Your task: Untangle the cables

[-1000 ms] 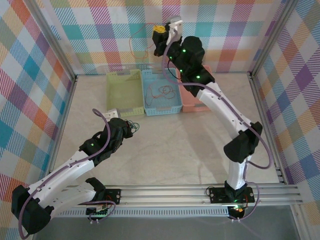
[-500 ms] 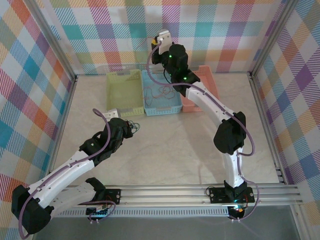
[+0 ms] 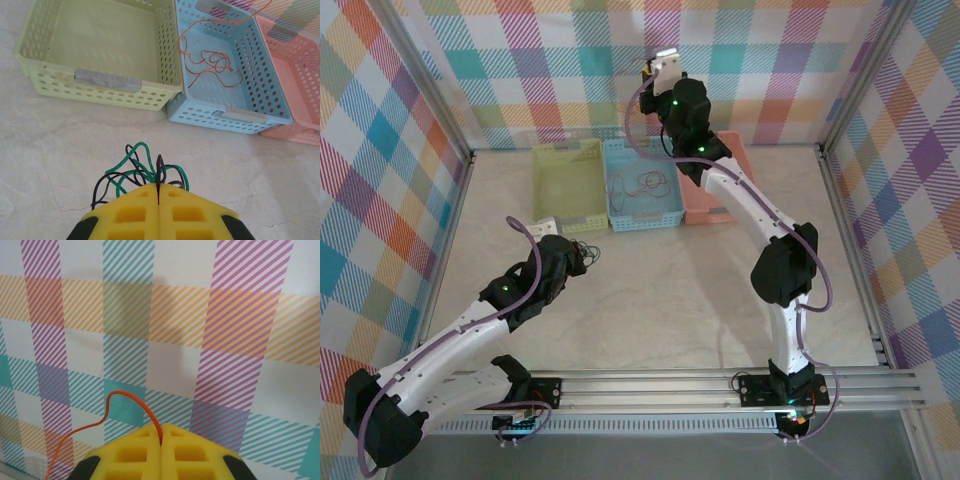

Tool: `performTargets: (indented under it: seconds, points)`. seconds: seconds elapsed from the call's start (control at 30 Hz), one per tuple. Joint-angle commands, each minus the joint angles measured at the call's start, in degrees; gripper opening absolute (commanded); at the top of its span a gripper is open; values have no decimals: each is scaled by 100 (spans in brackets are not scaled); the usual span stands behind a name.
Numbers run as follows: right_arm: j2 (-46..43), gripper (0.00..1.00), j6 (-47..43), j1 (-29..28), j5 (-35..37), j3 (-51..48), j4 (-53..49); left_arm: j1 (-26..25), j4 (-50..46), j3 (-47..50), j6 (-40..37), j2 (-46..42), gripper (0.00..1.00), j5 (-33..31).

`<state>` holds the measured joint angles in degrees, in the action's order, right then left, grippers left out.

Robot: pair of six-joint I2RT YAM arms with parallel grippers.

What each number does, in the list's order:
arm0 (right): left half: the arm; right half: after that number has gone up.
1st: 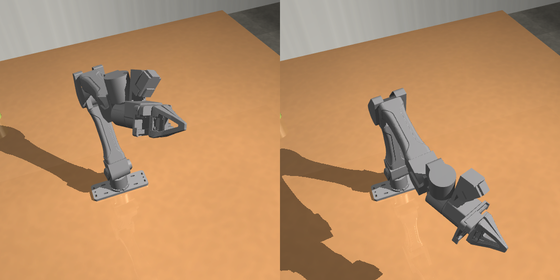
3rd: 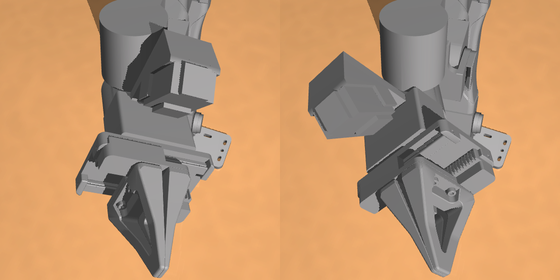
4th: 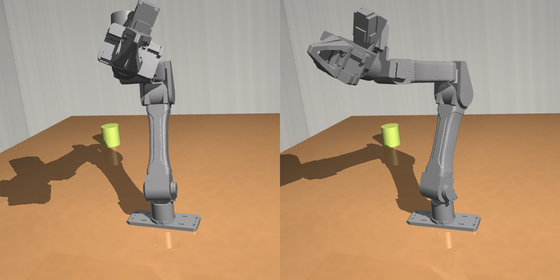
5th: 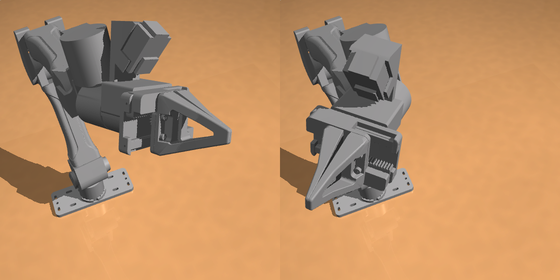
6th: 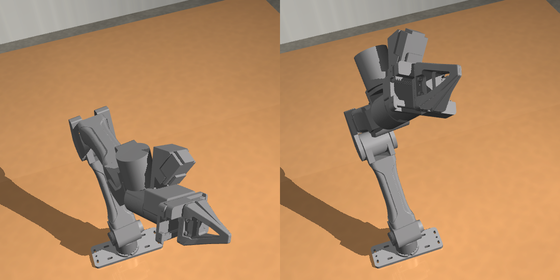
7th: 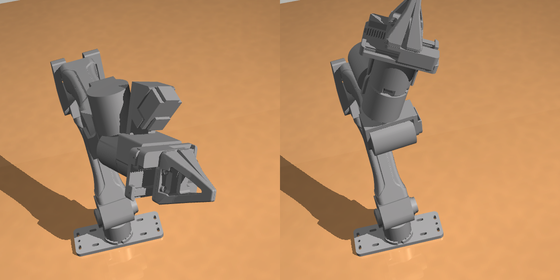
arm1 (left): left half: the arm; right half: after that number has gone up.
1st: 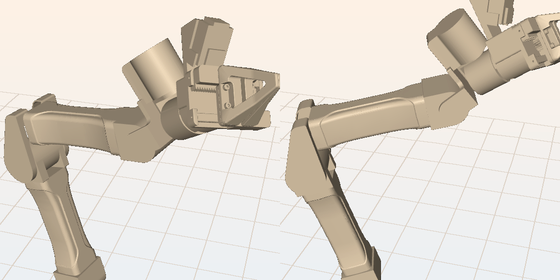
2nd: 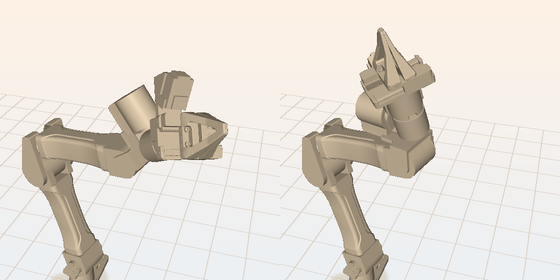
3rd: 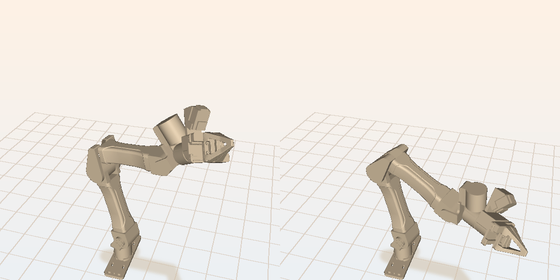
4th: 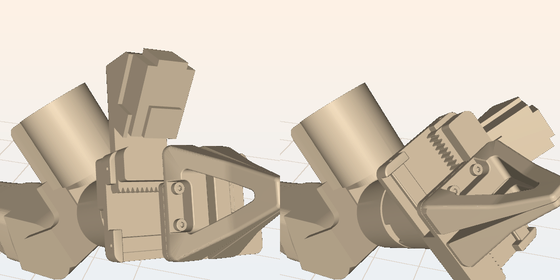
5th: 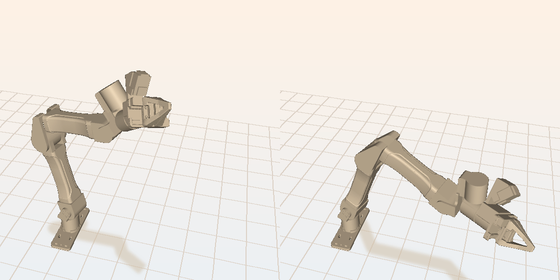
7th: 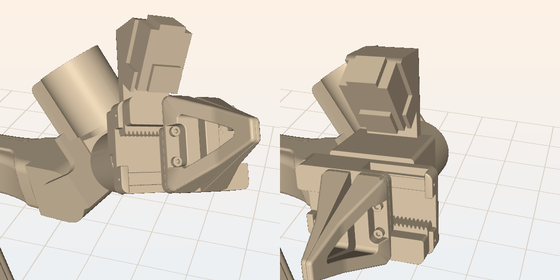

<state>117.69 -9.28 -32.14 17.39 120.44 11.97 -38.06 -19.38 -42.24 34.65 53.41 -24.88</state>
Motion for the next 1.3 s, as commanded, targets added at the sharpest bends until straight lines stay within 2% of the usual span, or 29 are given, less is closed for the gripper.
performTargets:
  seconds: [0.0, 0.27, 0.43, 0.73, 0.83, 1.03, 1.13, 1.27]
  points:
    - [-187, 0, 35, 75, 2, 190, 101, 1, 106, -196, -114, 42, 0, 49]
    - [-301, 0, 585, 98, -279, -173, -93, 1, 134, -191, -99, 105, 0, 119]
    - [-199, 0, 585, 109, -27, -887, 123, 1, 131, -189, -102, 98, 0, 113]
    - [259, 8, 662, 182, 100, -1713, -140, 1, 134, -201, -103, 96, 0, 142]
    - [243, 15, 702, 182, -175, -1934, -279, 1, 152, -193, -123, 87, 0, 185]
    - [-443, 40, 883, 182, -759, -2740, -399, 1, 240, -192, -180, 135, 0, 394]
    - [-1115, 43, 983, 182, -1030, -3517, -104, 1, 298, -178, -211, 168, 0, 574]
    - [-2165, 44, 1107, 182, -1760, -4791, 223, 1, 632, -138, -301, 174, 0, 986]
